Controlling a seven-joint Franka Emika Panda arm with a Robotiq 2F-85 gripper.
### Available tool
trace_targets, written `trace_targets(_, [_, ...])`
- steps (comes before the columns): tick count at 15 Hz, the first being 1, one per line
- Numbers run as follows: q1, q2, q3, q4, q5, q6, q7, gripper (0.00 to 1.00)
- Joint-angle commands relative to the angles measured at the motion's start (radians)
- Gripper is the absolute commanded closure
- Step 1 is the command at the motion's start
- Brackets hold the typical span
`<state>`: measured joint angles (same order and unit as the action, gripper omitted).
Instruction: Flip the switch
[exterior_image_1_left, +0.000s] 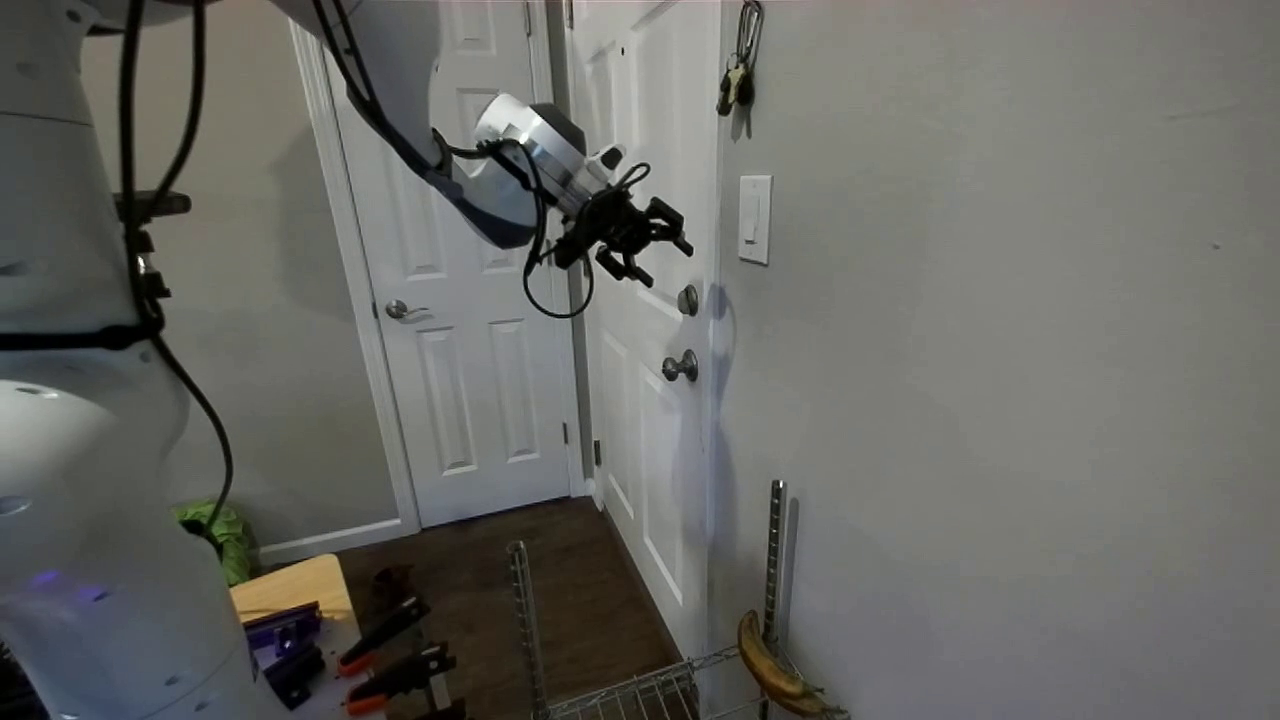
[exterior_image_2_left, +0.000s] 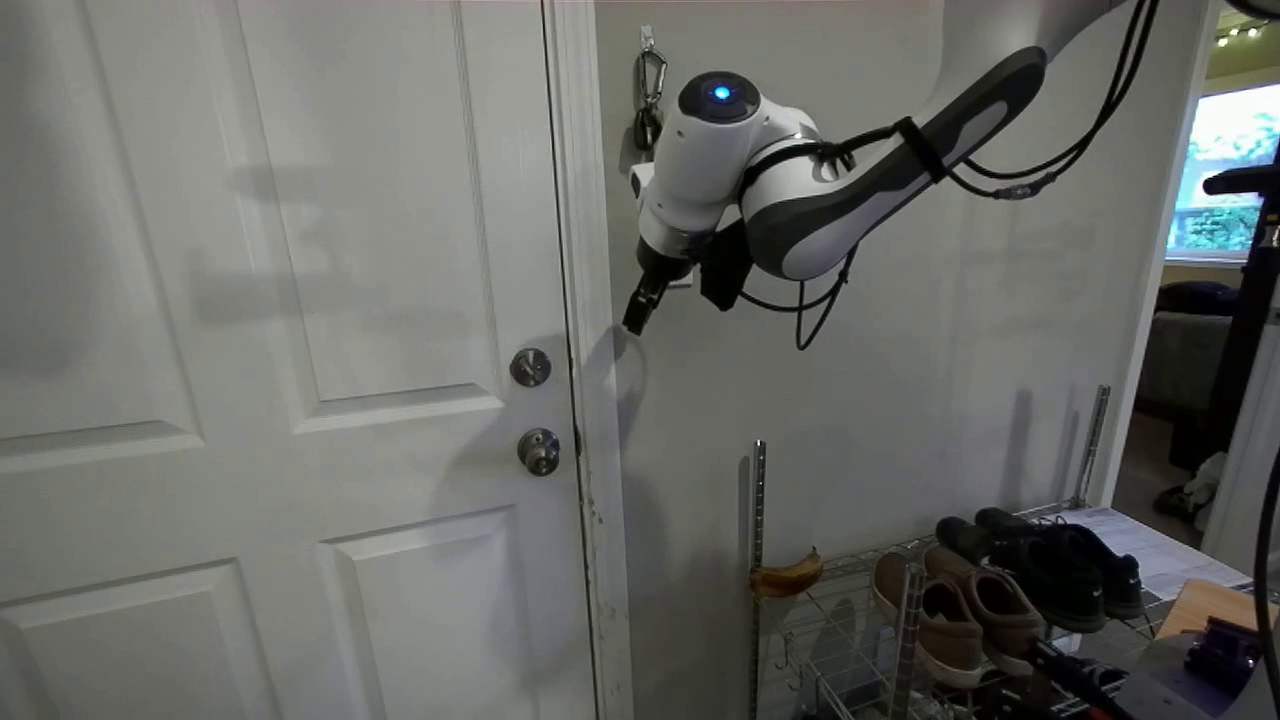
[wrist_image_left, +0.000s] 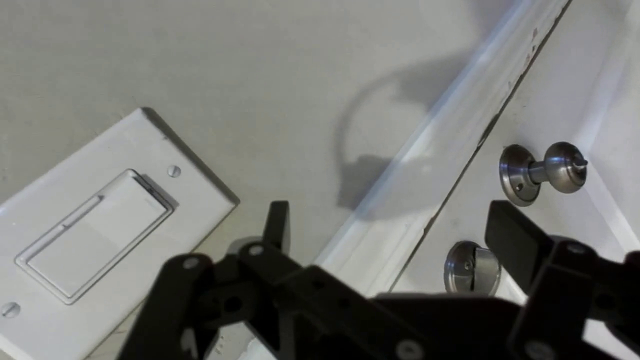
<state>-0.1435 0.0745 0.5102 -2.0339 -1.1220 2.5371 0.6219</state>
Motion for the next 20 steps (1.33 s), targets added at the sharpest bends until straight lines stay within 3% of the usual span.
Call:
trace_targets(1, [0.174,-0.015,-0.158,0.02,-0.004,-0.098,0.092,0.0])
trace_targets(4, [0.253,-0.009,-0.224,0.039,0.006,-0.168,0.114,0.0])
trace_targets(5, [0.26,-0.003,-0.243,0.033,0.007,-0.12,0.081,0.0])
trace_targets(7, [0.28,-0.002,-0.255,0.039,0.007,-0.144,0.09,0.0])
trace_targets(20, [0.283,-0.002,-0.26,0.04,0.007,-0.145,0.09,0.0])
